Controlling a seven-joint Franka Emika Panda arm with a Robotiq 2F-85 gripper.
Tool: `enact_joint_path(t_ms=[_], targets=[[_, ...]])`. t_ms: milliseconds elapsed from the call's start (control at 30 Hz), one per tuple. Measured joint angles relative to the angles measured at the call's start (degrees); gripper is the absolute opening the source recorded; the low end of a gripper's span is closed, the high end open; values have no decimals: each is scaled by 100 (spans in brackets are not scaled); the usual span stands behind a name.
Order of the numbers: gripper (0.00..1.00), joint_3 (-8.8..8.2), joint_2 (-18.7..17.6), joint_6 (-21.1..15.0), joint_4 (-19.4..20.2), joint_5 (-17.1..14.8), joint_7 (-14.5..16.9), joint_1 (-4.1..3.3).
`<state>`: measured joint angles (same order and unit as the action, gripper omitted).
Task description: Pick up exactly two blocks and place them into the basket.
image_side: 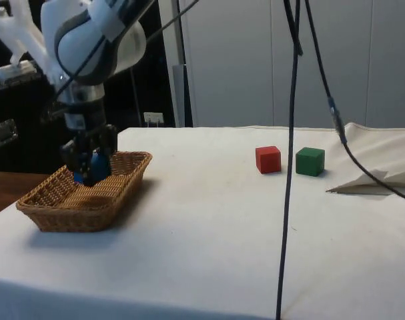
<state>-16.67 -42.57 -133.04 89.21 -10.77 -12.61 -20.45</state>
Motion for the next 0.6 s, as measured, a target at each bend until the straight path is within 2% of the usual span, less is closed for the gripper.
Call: enact_joint_path(t_ms=[300, 533, 600], targets=[[1, 229, -464, -92, -355, 0, -172, -29], [1, 264, -762, -29, -716, -6, -206, -23], [16, 264, -779, 46, -779, -6, -206, -17]])
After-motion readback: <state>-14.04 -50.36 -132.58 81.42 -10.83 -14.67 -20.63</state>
